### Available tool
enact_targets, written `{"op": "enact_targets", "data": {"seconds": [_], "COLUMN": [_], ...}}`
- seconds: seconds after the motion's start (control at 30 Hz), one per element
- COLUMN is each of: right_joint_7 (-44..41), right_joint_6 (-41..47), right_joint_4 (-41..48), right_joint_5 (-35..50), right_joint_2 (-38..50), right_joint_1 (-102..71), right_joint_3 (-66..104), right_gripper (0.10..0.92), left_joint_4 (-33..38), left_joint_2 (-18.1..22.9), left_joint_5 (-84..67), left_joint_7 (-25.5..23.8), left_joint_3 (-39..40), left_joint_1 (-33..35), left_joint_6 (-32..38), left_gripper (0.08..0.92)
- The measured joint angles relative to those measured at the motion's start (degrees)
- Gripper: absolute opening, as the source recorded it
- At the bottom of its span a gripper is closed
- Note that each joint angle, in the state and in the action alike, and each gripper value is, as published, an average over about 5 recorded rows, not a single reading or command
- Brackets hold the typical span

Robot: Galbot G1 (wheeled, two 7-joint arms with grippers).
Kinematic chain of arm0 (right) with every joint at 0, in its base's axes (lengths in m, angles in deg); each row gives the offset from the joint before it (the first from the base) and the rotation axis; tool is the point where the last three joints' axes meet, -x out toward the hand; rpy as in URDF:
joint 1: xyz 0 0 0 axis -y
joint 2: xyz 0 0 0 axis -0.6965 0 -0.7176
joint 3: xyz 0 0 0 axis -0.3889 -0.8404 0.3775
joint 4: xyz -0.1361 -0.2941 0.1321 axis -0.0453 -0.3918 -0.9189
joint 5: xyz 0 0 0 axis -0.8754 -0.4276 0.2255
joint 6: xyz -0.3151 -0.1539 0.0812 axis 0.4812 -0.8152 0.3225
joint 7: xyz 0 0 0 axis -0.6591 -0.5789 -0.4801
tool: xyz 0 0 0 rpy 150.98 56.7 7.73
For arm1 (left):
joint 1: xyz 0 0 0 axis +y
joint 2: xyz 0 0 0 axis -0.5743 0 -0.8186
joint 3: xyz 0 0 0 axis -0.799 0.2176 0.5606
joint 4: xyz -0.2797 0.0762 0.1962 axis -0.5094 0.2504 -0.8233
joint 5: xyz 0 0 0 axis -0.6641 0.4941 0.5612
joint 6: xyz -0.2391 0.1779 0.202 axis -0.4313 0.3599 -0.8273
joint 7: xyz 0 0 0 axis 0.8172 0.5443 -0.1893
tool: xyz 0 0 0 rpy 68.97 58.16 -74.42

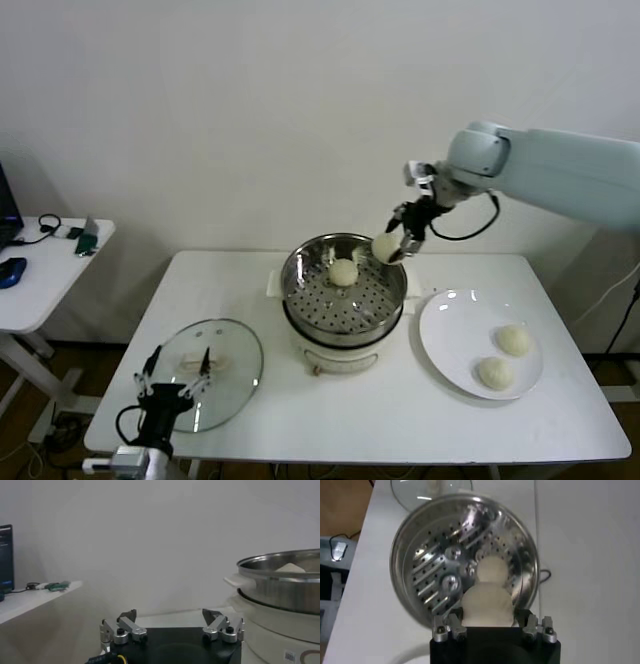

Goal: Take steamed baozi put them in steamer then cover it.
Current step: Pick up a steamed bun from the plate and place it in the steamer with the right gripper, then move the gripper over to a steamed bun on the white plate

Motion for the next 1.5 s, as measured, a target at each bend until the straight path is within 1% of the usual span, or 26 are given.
{"op": "enact_targets", "data": {"seconds": [0.43,0.8,0.97,1.03,1.3,1.5], "right_joint_7": [2.19,1.91,1.71,1.43,-0.24,-2.48], "right_joint_6": [1.07,0.83,1.17,1.31,1.23,0.21], "right_joint_4": [5.16,8.93,9.93,10.08,9.36,6.42], "right_joint_5": [1.21,-0.95,-2.25,-2.73,-3.59,-3.87], "right_joint_2": [-13.28,-18.26,-19.42,-19.57,-18.50,-14.28], "right_joint_1": [-7.10,-12.04,-13.19,-13.34,-12.36,-8.77], "right_joint_3": [1.00,0.73,1.05,1.24,1.78,1.19], "right_gripper": [0.688,0.709,0.801,0.817,0.823,0.823], "left_joint_4": [1.15,1.73,1.62,1.62,1.84,1.88], "left_joint_2": [-0.04,-0.39,-0.30,-0.16,0.10,0.12], "left_joint_5": [-1.18,-1.62,-1.53,-1.51,-1.51,-1.50], "left_joint_7": [0.28,0.37,0.45,0.50,0.72,0.88], "left_joint_3": [-0.34,-0.92,-0.75,-0.73,-0.79,-0.65], "left_joint_1": [-0.02,0.14,-0.07,-0.06,0.15,0.25], "left_joint_6": [-0.59,-0.85,-0.96,-0.99,-1.03,-1.04], "left_gripper": [0.823,0.823,0.823,0.823,0.823,0.823]}}
